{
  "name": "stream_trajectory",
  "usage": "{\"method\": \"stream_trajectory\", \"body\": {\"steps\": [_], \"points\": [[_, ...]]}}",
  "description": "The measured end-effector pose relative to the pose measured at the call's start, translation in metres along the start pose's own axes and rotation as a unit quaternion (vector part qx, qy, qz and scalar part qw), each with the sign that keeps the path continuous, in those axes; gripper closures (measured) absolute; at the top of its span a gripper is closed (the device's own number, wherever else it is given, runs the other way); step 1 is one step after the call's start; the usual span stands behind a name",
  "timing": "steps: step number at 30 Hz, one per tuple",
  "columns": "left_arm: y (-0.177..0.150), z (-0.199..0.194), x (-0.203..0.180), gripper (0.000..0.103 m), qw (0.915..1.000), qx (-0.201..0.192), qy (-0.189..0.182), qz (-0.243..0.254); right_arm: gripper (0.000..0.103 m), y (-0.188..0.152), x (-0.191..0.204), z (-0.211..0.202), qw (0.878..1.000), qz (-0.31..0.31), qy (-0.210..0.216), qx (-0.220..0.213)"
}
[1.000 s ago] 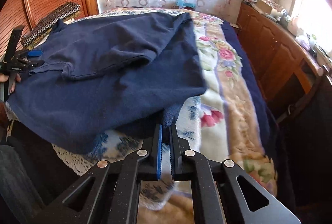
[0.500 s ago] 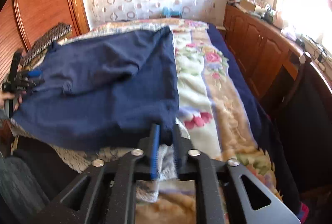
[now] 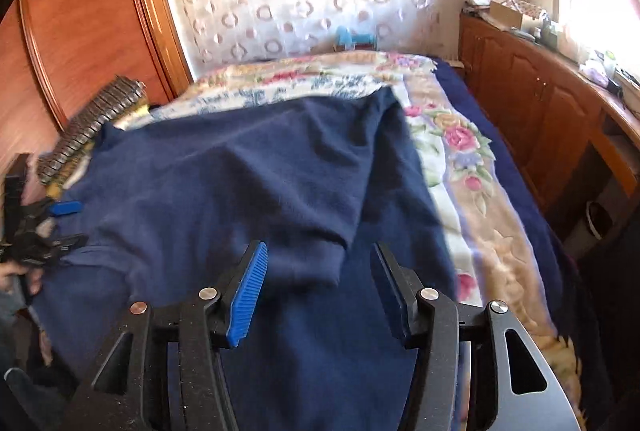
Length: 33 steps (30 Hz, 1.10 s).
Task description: Fold small clothes
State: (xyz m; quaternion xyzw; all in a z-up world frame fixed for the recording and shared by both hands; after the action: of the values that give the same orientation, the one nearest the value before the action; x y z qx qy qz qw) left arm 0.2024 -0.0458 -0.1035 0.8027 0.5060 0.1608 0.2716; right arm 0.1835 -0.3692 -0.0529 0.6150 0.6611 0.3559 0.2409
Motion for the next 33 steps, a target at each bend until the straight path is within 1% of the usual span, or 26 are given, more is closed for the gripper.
{"method": "stream_trajectory", "body": {"steps": [5, 6, 11, 13, 15, 17, 19, 22, 25, 26, 27, 29, 30, 33], "points": [[0.0, 0.0, 0.0, 0.006, 1.0, 0.0, 0.0, 0.0, 0.047, 0.006, 0.006, 0.038, 0.999, -0.014, -0.023, 0.038], [0.0, 0.0, 0.0, 0.006, 1.0, 0.0, 0.0, 0.0, 0.047, 0.004, 0.007, 0.04, 0.999, -0.017, -0.027, 0.041], [0.0, -0.001, 0.0, 0.007, 1.0, 0.0, 0.002, -0.001, 0.045, -0.002, 0.01, 0.037, 0.999, -0.028, -0.037, 0.027], [-0.001, -0.005, 0.003, 0.006, 0.9999, -0.005, 0.004, -0.012, 0.043, 0.0, 0.016, 0.039, 0.998, -0.035, -0.037, 0.027], [-0.002, -0.015, 0.009, 0.006, 0.9994, -0.016, -0.001, -0.03, 0.042, 0.003, 0.018, 0.039, 0.998, -0.038, -0.037, 0.027], [-0.001, -0.033, 0.019, 0.006, 0.9981, -0.038, -0.002, -0.047, 0.041, 0.002, 0.019, 0.038, 0.998, -0.04, -0.037, 0.027], [-0.003, -0.052, 0.033, 0.006, 0.9958, -0.062, 0.01, -0.066, 0.041, 0.001, 0.018, 0.039, 0.998, -0.039, -0.037, 0.026], [-0.007, -0.068, 0.051, 0.007, 0.9929, -0.078, 0.022, -0.087, 0.041, 0.003, 0.017, 0.04, 0.998, -0.038, -0.037, 0.025], [-0.013, -0.073, 0.068, 0.017, 0.9909, -0.079, 0.026, -0.105, 0.041, 0.002, 0.017, 0.04, 0.998, -0.039, -0.037, 0.025], [-0.015, -0.072, 0.075, 0.023, 0.9902, -0.076, 0.03, -0.113, 0.041, 0.002, 0.017, 0.04, 0.998, -0.039, -0.037, 0.025], [-0.016, -0.069, 0.079, 0.032, 0.9899, -0.071, 0.031, -0.118, 0.041, 0.002, 0.017, 0.039, 0.998, -0.039, -0.037, 0.025], [-0.019, -0.063, 0.082, 0.039, 0.99, -0.062, 0.027, -0.124, 0.041, 0.002, 0.017, 0.039, 0.998, -0.039, -0.037, 0.025], [-0.021, -0.059, 0.082, 0.041, 0.9903, -0.057, 0.027, -0.124, 0.041, 0.002, 0.017, 0.039, 0.998, -0.04, -0.037, 0.025], [-0.023, -0.047, 0.085, 0.043, 0.9905, -0.043, 0.038, -0.125, 0.041, 0.002, 0.017, 0.039, 0.998, -0.04, -0.037, 0.025]]}}
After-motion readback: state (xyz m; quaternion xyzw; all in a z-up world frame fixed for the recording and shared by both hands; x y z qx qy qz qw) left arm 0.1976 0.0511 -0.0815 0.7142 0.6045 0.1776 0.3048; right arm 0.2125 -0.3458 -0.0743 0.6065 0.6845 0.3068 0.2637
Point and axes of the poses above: each gripper's, at about its wrist camera, not at the fingertips, and z roughly the way its jaws point, x to its left, y to its top, the point moved 3 cm from there along z, roughly the way its jaws point, and after that the axes turned 1 degree about -y, right-handed, at the moved point
